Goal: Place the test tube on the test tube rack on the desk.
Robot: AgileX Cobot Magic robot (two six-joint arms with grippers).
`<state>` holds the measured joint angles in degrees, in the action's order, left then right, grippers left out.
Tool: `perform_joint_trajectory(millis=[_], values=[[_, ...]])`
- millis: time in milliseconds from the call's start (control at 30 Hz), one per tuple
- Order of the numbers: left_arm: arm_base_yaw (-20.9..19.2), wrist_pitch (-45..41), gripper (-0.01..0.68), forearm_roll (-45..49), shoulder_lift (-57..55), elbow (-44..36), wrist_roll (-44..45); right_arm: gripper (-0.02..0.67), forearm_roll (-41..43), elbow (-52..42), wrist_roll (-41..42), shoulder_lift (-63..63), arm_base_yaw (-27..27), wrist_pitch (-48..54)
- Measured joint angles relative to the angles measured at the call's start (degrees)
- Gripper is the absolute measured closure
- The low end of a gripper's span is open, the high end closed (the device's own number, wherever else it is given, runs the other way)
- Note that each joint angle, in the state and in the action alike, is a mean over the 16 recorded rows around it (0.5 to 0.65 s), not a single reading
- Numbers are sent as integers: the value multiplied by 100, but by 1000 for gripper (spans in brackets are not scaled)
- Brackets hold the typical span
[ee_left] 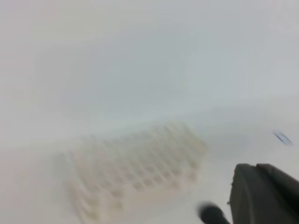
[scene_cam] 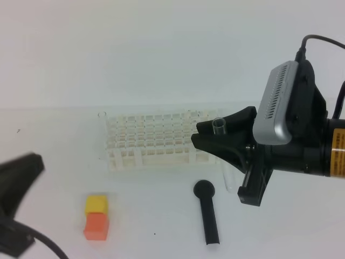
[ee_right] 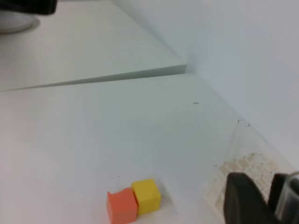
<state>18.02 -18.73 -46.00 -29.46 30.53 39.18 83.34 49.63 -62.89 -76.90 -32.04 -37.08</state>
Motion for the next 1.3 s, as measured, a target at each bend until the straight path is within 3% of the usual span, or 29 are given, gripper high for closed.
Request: perform_joint_trajectory(millis=[400, 1300], values=[[-263, 1373, 673, 1074, -40, -6, 36, 537, 0, 0, -120, 0, 0, -16], [-330, 1195, 674, 1217, 133, -104, 240, 537, 19, 0, -244, 0, 0, -19]])
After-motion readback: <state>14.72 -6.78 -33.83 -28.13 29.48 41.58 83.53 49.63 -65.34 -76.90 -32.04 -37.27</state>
